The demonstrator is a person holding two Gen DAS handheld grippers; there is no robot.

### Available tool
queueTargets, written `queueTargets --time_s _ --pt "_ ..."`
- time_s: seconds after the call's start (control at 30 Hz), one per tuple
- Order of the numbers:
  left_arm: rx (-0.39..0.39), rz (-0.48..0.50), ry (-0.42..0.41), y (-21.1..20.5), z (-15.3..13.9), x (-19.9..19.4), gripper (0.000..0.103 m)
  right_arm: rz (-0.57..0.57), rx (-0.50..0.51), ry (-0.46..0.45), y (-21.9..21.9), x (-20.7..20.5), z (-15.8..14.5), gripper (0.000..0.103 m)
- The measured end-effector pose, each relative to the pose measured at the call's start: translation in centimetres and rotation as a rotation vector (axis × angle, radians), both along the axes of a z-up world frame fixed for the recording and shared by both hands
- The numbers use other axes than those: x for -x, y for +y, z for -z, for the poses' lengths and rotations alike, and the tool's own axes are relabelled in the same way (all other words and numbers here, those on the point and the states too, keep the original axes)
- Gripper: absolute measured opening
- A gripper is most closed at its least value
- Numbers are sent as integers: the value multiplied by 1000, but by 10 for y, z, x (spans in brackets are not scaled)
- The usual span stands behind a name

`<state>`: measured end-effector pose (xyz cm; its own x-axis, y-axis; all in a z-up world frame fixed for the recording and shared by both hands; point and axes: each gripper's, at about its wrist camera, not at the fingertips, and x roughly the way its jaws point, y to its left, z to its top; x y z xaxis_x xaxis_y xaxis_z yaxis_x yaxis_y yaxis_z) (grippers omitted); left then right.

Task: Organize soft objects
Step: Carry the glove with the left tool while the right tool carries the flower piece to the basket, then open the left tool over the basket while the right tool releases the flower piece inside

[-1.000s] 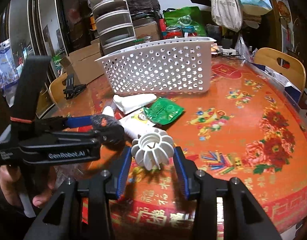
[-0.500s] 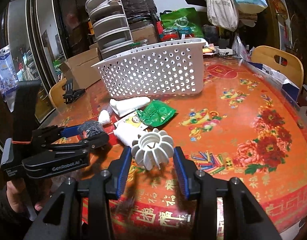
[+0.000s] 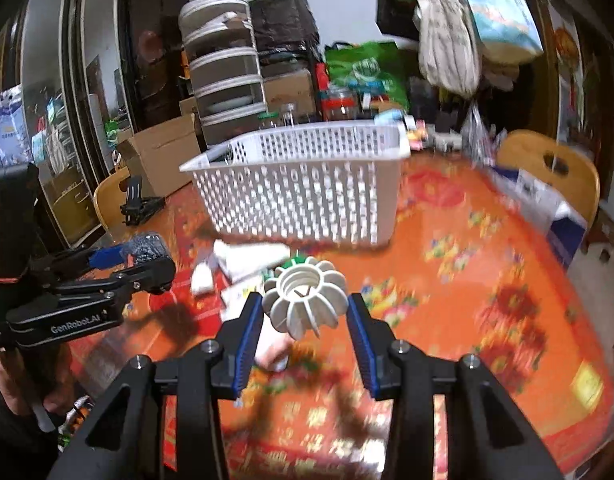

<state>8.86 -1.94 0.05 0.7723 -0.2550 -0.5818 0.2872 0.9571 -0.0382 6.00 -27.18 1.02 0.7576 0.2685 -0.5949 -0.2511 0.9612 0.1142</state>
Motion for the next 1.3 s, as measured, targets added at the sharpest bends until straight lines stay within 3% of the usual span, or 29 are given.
queueTargets --time_s 0.3,0.53,0.7,0.97,1.17,1.3 --pt "-43 -52 -135 -3 -84 -50 56 -19 94 -76 3 -63 -67 42" --pt "-123 -112 -180 -21 -116 -103 56 23 105 -22 3 -139 -80 42" --pt "-171 -123 -140 -40 -108 -150 56 45 128 41 5 -185 -65 42" --pt "-219 -155 47 -58 -62 -229 56 51 153 146 6 -237 -35 42" --pt "-218 -189 123 -46 -33 -263 57 35 142 179 7 -254 -23 42" --pt "-227 -191 132 -44 -24 -271 58 38 127 196 7 -263 -16 42"
